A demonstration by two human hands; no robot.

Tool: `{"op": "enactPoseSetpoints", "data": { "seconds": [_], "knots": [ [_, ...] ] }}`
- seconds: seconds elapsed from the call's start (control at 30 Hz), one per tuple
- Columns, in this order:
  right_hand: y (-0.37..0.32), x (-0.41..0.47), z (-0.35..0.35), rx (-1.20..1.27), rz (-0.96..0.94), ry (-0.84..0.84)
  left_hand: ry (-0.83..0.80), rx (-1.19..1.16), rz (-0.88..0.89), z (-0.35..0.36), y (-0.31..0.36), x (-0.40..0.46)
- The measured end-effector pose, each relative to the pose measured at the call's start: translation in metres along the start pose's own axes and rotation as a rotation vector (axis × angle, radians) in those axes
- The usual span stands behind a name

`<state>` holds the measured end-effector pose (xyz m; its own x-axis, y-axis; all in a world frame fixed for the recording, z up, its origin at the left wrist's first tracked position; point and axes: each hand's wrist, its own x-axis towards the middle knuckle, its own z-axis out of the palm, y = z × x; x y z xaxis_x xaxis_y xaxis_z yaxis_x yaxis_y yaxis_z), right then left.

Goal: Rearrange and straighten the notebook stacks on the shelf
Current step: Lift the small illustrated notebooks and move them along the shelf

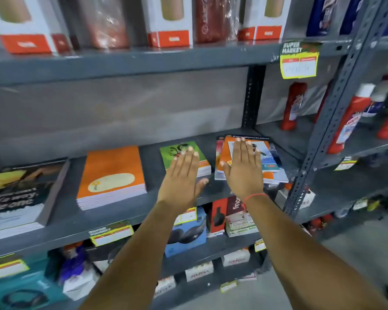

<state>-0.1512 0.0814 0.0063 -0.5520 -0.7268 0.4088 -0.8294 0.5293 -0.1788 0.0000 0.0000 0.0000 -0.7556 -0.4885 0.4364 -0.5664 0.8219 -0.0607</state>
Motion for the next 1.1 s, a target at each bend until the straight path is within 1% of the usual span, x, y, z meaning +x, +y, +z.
{"op": "enactPoseSetpoints", "data": {
  "seconds": [0.07,0.13,0.27,0.33,0.4,0.43,0.47,0.53,0.67,0.73,0.83,0.97,1.1],
  "knots": [
    [0.025,0.014,0.013,-0.029,0.097,-0.112,-0.157,-0.05,0.044,0.03,0.013,0.009],
    [0.053,0.027,0.027,-0.04,0.185,-0.217,-0.249,-0.037,0.089,0.058,0.02,0.014],
    [0.093,0.061,0.043,0.048,0.336,-0.318,-0.363,0.004,0.093,0.093,0.029,0.039],
    [0.106,0.074,0.049,0.059,0.378,-0.327,-0.397,-0.037,0.072,0.102,0.032,0.048],
    [0.112,0.086,0.055,0.076,0.408,-0.31,-0.35,-0.016,0.07,0.104,0.037,0.054],
    [0.113,0.09,0.056,0.09,0.431,-0.315,-0.367,-0.017,0.042,0.102,0.038,0.056],
    [0.113,0.094,0.058,0.11,0.453,-0.33,-0.345,-0.013,0.033,0.103,0.038,0.055],
    [0.116,0.105,0.06,0.156,0.513,-0.371,-0.343,-0.052,0.032,0.11,0.039,0.053],
    [0.124,0.125,0.06,0.291,0.678,-0.494,-0.393,-0.121,-0.012,0.12,0.035,0.052],
    [0.129,0.131,0.061,0.329,0.734,-0.537,-0.369,-0.15,-0.022,0.125,0.034,0.051],
    [0.136,0.134,0.062,0.369,0.788,-0.501,-0.378,-0.117,-0.015,0.128,0.034,0.05],
    [0.141,0.137,0.04,0.467,0.755,-0.51,-0.392,-0.096,0.014,0.13,0.032,0.05],
    [0.13,0.126,-0.007,0.714,0.774,-0.431,-0.4,-0.121,0.008,0.127,0.03,0.05]
  ]
}}
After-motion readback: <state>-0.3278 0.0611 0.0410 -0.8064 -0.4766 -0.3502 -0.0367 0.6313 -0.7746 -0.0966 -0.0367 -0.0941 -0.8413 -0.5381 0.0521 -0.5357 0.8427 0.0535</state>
